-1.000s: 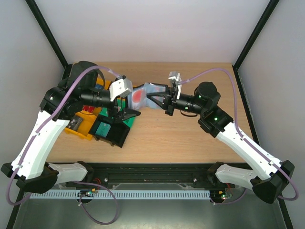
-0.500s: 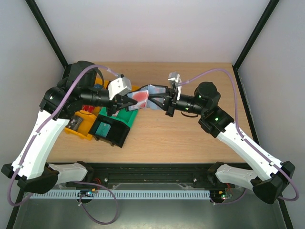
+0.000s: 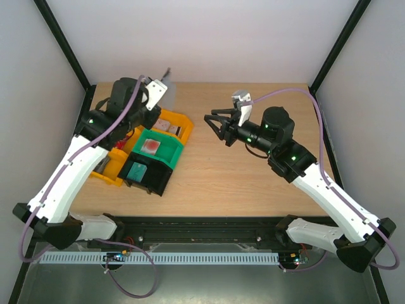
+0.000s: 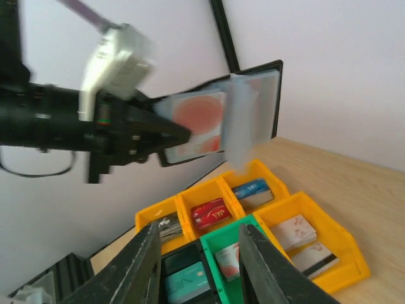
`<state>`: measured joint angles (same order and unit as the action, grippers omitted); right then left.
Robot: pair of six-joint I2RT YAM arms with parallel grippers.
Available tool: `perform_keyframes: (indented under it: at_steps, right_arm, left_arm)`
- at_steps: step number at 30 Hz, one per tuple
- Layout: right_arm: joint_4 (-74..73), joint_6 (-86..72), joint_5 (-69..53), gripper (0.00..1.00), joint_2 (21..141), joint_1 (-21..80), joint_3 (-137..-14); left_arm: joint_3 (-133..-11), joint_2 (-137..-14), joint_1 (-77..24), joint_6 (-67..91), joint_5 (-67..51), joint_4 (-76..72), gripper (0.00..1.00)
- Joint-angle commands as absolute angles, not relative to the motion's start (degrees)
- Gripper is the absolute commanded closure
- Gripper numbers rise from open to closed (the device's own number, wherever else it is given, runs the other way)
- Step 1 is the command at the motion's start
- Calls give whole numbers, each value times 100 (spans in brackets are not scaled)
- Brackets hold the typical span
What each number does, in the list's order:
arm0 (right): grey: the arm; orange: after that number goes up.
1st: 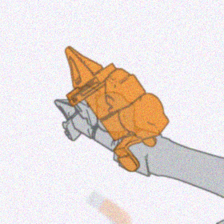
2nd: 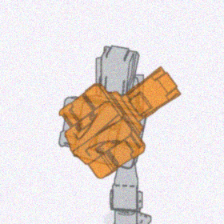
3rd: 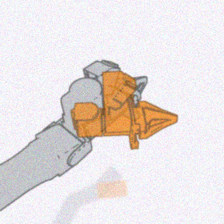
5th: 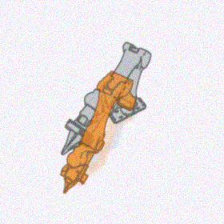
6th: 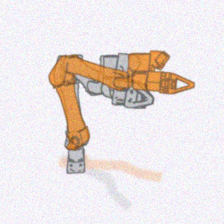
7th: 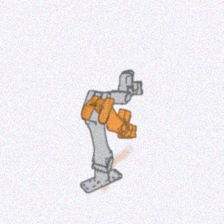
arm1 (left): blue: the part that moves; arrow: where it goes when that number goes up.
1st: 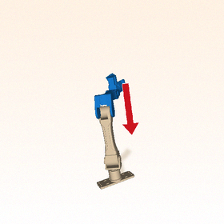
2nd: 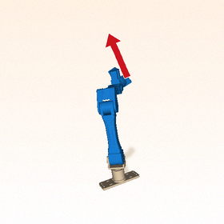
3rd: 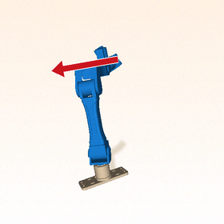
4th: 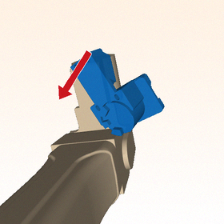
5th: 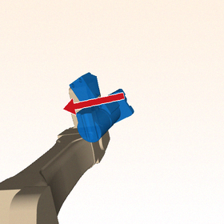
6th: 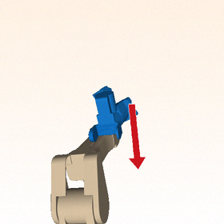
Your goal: Take the credit cards out of the card holder
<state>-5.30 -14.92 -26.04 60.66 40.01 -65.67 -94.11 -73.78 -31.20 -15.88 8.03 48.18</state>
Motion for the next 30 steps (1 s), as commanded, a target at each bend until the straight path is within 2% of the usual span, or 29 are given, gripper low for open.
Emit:
perform_keyframes:
  at_steps: [1,4,6,8,14,20,25,30]
  right_arm:
    - [-233,-1875,-3557,69,6313,4081,-6862]
    - [1195,-2636,-4508,74,6439,4138,-6421]
    - [2371,-3245,-4773,76,6526,4133,-6148]
    - [2828,-3554,-4867,77,6704,4138,-6152]
    - [2431,-3269,-4831,81,6918,4134,-6233]
    - [1347,-2638,-4123,85,6794,4136,-6447]
    - [959,-2117,-3940,84,6441,4130,-6425]
    - [257,-1547,-3923,83,6257,4126,-6633]
  left_arm:
    - [-9304,-7483,-3370,-1697,3050,4297,98]
    - [-9267,-7567,-3533,-1718,3001,4362,98]
    - [-9402,-7605,-3551,-1532,2245,4622,98]
    - [-9602,-7575,-3540,-1349,1049,4871,98]
    - [-10212,-7551,-3029,-1078,-2204,5283,98]
    - [-10229,-7494,-2942,-1189,-3207,5318,98]
    - [-10255,-7299,-2804,-1551,-4373,5499,98]
    - [-10320,-7245,-2771,-1861,-4761,5771,98]
